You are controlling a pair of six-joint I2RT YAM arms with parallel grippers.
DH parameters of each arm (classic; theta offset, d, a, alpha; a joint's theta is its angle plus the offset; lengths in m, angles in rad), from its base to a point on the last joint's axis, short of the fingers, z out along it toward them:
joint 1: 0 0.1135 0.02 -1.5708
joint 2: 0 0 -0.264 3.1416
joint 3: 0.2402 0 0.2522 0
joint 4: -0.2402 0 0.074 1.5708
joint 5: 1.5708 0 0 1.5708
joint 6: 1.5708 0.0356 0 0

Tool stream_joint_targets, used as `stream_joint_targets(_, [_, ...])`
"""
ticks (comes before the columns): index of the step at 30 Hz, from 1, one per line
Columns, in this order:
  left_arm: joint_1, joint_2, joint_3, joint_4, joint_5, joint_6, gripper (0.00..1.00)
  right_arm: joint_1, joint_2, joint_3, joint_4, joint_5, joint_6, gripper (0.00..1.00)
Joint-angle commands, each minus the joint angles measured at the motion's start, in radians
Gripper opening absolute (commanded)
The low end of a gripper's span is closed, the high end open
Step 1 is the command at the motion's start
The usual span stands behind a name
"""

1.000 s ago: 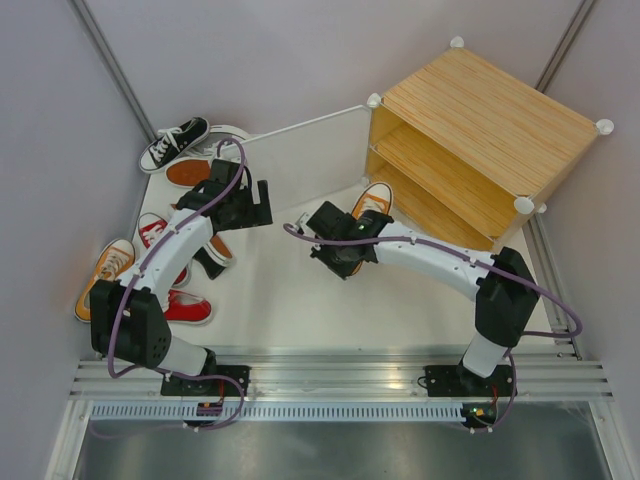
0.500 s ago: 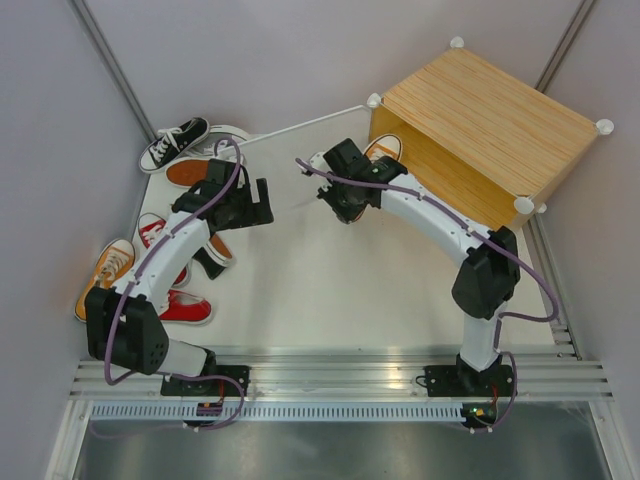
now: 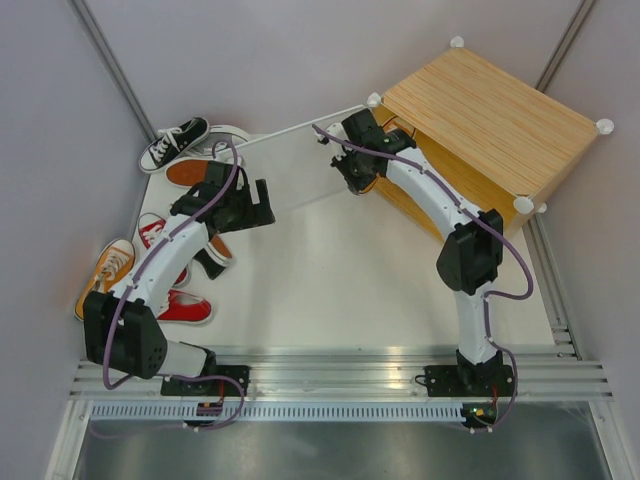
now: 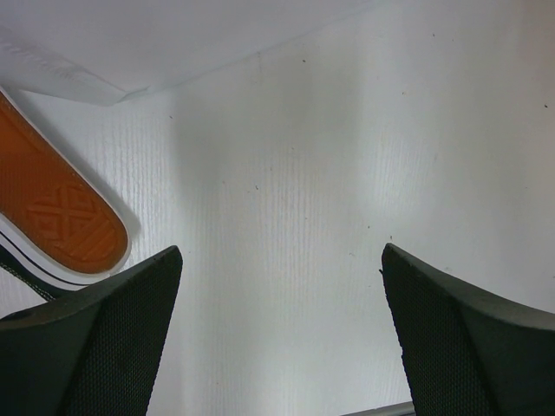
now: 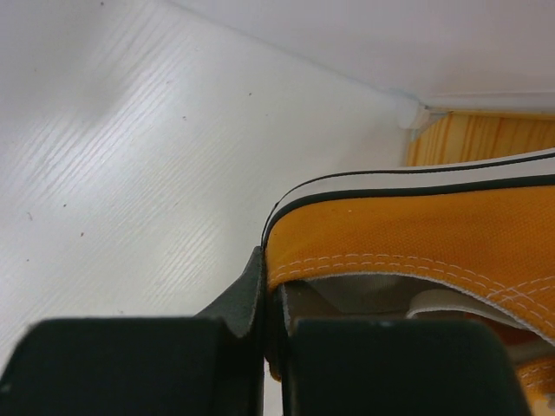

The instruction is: Place and organize the shoes in the shoe cabinet

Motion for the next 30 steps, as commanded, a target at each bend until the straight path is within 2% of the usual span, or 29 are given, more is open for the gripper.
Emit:
stream_joint_targets(1, [0.006,-0.024,-0.009,0.027,0.023,-0.033,0.98,-0.030,0.020,0.090,0.057,0.065,-0.070,0.01])
stream_joint_targets(11, [0.006,-0.040,-0.021,0.027,0.036,-0.038,0.98,-0.063,0.042,0.139,0.094,0.118,-0.099,0.01])
stream_joint_targets(16, [0.006,-0.046,-0.024,0.025,0.043,-0.042,0.98,-0.074,0.046,0.182,0.046,0.123,-0.099,0.01])
stream_joint_targets(22, [0.006,-0.041,-0.027,0.025,0.051,-0.047,0.98,-0.076,0.005,0.109,0.089,0.108,-0.078,0.02])
stream_joint_targets(26, [0.006,-0.046,-0.022,0.025,0.054,-0.050,0.98,-0.092,0.008,0.126,0.094,0.102,-0.070,0.02])
stream_joint_targets(30, [0.006,-0.044,-0.021,0.025,0.052,-0.047,0.98,-0.111,0.005,0.121,0.118,0.117,-0.062,0.10])
